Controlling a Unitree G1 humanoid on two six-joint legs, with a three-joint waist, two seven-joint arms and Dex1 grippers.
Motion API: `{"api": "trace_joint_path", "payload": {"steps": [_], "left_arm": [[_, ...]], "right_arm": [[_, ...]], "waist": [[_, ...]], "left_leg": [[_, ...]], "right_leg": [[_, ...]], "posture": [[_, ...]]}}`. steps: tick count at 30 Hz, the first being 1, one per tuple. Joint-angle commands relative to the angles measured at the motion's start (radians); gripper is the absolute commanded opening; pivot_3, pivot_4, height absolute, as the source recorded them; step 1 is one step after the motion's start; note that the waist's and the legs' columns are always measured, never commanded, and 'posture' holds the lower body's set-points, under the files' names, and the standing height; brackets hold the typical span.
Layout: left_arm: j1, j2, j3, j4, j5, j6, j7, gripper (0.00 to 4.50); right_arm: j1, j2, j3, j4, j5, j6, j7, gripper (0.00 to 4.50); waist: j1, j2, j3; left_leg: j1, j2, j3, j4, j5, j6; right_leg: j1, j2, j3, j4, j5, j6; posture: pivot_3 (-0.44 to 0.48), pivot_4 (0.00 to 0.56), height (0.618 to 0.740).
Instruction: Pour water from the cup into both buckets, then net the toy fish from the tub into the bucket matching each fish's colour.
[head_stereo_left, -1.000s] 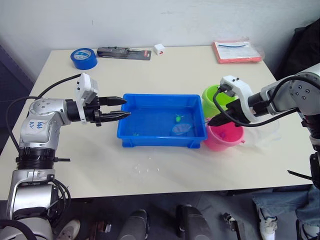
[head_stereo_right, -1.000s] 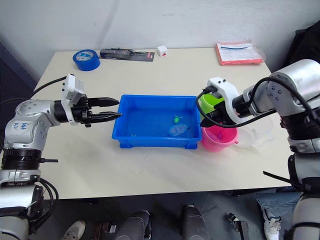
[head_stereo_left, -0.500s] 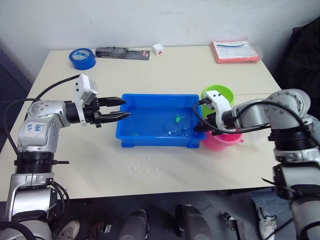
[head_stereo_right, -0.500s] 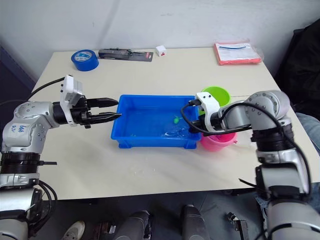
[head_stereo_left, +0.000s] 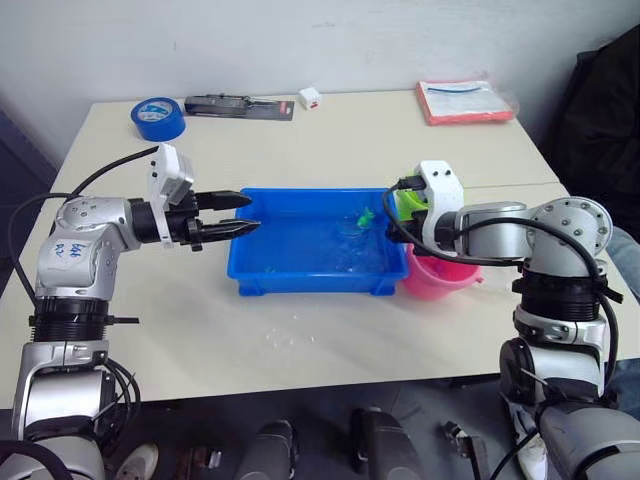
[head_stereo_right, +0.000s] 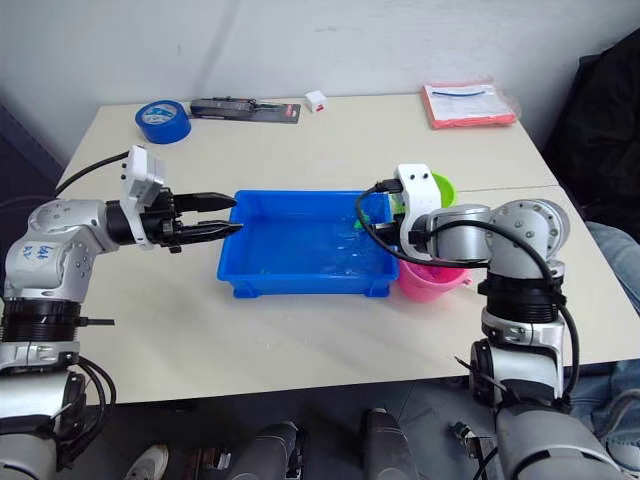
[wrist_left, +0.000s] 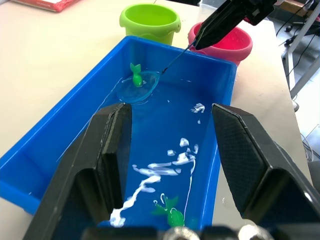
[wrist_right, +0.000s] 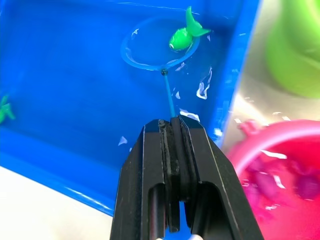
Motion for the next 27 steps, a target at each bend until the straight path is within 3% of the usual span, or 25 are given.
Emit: {"api": "trace_joint_path", "payload": {"steps": [1,7,15,20,27], "left_arm": [[-0.028,0.007,0.002,-0.002,0.002,-0.019,-0.007,2.79],[-0.041,-0.001,-0.008,0.015,0.003,-0.03,-0.009,2.79],[-0.054,0.01,-0.013,0.043,0.005,-0.042,-0.026,2.79],[-0.068,0.014,-0.017,0.068,0.014,-0.053,-0.041,2.79],[-0.092,0.011,-0.021,0.096,0.027,-0.064,-0.058,2.79]], "right_arm": [[0.006,-0.028,-0.024,-0.06,0.048,0.005,-0.017,0.8],[0.068,-0.053,-0.011,-0.176,-0.002,0.005,0.024,0.8],[0.244,-0.161,0.014,-0.417,-0.077,-0.155,0.279,0.8],[0.32,-0.19,-0.025,-0.457,-0.106,-0.268,0.416,0.8],[0.356,-0.179,-0.055,-0.476,-0.109,-0.332,0.487,0.8]], "waist": [[0.0,0.0,0.0],[0.0,0.0,0.0],[0.004,0.0,0.0],[0.003,0.0,0.0],[0.004,0.0,0.0]], "left_leg": [[0.0,0.0,0.0,0.0,0.0,0.0],[0.0,0.0,0.0,-0.001,0.0,0.0],[0.0,-0.001,0.0,-0.001,0.0,0.001],[0.0,0.0,0.0,-0.001,0.0,0.001],[0.0,0.0,0.0,-0.001,0.0,0.001]], "right_leg": [[0.0,0.0,0.0,0.0,0.0,0.0],[0.0,0.0,0.0,0.0,0.0,0.0],[0.0,0.0,0.001,-0.001,0.0,0.0],[0.0,0.0,0.001,-0.001,0.0,0.0],[0.0,0.0,0.001,-0.001,0.0,0.0]], "posture": [[0.0,0.15,0.737],[0.0,0.15,0.737],[0.0,0.15,0.737],[0.0,0.15,0.737],[0.0,0.15,0.737]]}}
